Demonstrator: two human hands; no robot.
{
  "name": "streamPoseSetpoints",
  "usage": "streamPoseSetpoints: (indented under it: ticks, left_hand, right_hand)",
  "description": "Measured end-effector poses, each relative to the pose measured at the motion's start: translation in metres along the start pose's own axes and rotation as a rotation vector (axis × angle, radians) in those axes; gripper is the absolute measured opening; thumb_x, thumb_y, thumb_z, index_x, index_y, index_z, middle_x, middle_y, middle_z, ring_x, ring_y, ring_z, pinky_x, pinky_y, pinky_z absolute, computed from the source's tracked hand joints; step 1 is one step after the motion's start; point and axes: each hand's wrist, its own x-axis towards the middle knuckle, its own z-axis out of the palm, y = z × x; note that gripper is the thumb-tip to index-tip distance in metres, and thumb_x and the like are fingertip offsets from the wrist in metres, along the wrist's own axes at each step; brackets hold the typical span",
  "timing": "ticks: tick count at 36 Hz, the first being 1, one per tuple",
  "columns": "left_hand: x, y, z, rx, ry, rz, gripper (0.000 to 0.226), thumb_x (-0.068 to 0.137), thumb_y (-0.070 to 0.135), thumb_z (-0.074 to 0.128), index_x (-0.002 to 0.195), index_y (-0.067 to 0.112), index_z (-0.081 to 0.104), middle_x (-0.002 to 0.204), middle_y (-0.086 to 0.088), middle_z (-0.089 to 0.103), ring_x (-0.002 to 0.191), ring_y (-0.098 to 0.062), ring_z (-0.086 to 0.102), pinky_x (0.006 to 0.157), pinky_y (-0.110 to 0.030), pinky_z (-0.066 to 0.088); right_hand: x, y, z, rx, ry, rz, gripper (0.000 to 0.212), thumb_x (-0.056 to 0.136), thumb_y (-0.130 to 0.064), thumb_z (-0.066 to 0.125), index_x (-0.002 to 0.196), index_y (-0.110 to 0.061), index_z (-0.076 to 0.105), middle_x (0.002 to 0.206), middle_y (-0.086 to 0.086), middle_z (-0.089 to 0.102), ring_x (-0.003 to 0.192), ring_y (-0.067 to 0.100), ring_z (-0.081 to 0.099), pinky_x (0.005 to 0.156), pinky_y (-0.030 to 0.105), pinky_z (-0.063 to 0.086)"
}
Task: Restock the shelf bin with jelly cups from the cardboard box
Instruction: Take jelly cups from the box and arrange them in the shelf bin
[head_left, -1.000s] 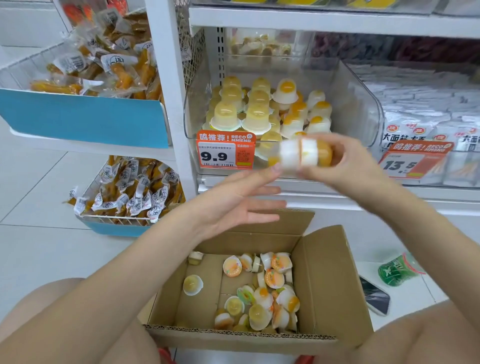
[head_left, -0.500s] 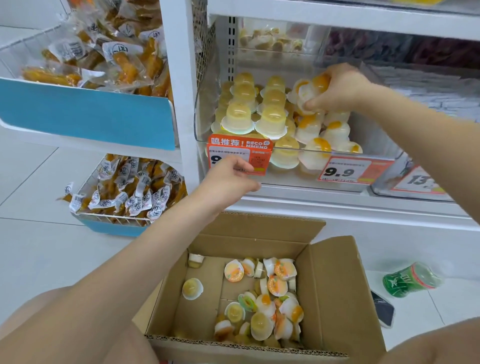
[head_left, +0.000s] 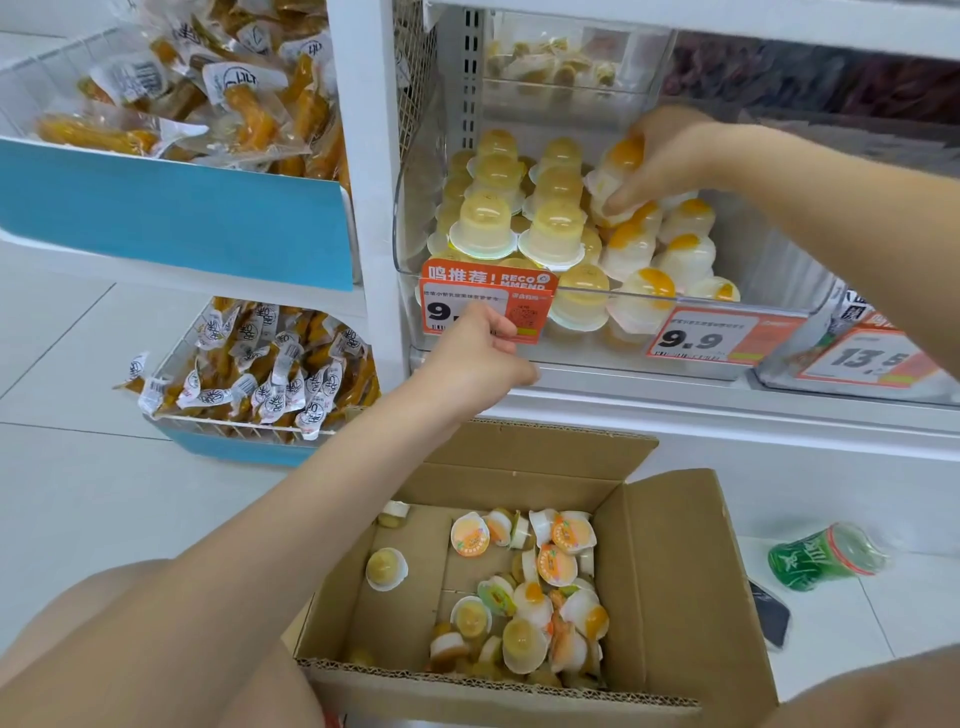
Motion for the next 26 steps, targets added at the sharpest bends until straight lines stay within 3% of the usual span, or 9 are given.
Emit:
streamPoseSetpoints:
  ticks: [11, 19, 23, 26]
  left_hand:
    - [-0.001, 0.001, 0.0, 0.002, -0.008, 0.002, 0.04, 0.079, 0.005, 0.07, 0.109, 0.015, 0.044, 0.114, -0.007, 0.055, 0.101, -0.021, 0.056, 0.092, -0.042, 0.05]
    - [0.0, -0.002, 0.002, 0.008, -0.015, 0.006, 0.043, 0.08, 0.006, 0.07, 0.109, 0.017, 0.041, 0.113, -0.005, 0.054, 0.102, -0.021, 0.056, 0.093, -0.041, 0.05]
    - [0.0, -0.002, 0.002, 0.013, -0.016, 0.011, 0.044, 0.079, 0.006, 0.07, 0.11, 0.017, 0.041, 0.113, -0.005, 0.054, 0.103, -0.021, 0.056, 0.093, -0.041, 0.049]
    - [-0.001, -0.004, 0.0, 0.016, -0.019, 0.012, 0.044, 0.079, 0.007, 0.07, 0.11, 0.018, 0.042, 0.112, -0.004, 0.054, 0.104, -0.021, 0.056, 0.093, -0.041, 0.049]
  right_hand:
    - [0.0, -0.003, 0.016, -0.101, -0.087, 0.012, 0.068, 0.067, -0.043, 0.081, 0.117, -0.007, 0.052, 0.101, 0.01, 0.057, 0.087, 0.029, 0.056, 0.067, 0.033, 0.045]
    - [0.002, 0.004, 0.019, -0.024, -0.06, 0.011, 0.09, 0.064, -0.042, 0.084, 0.136, -0.01, 0.041, 0.123, 0.011, 0.054, 0.102, 0.03, 0.054, 0.082, 0.038, 0.049]
    - [0.001, 0.009, 0.021, 0.005, -0.036, -0.008, 0.091, 0.064, -0.041, 0.084, 0.138, -0.012, 0.04, 0.128, 0.011, 0.052, 0.109, 0.032, 0.054, 0.083, 0.037, 0.047]
    - [-0.008, 0.016, 0.016, 0.046, 0.042, -0.04, 0.079, 0.067, -0.038, 0.083, 0.134, -0.016, 0.046, 0.127, 0.009, 0.055, 0.108, 0.029, 0.055, 0.081, 0.034, 0.046]
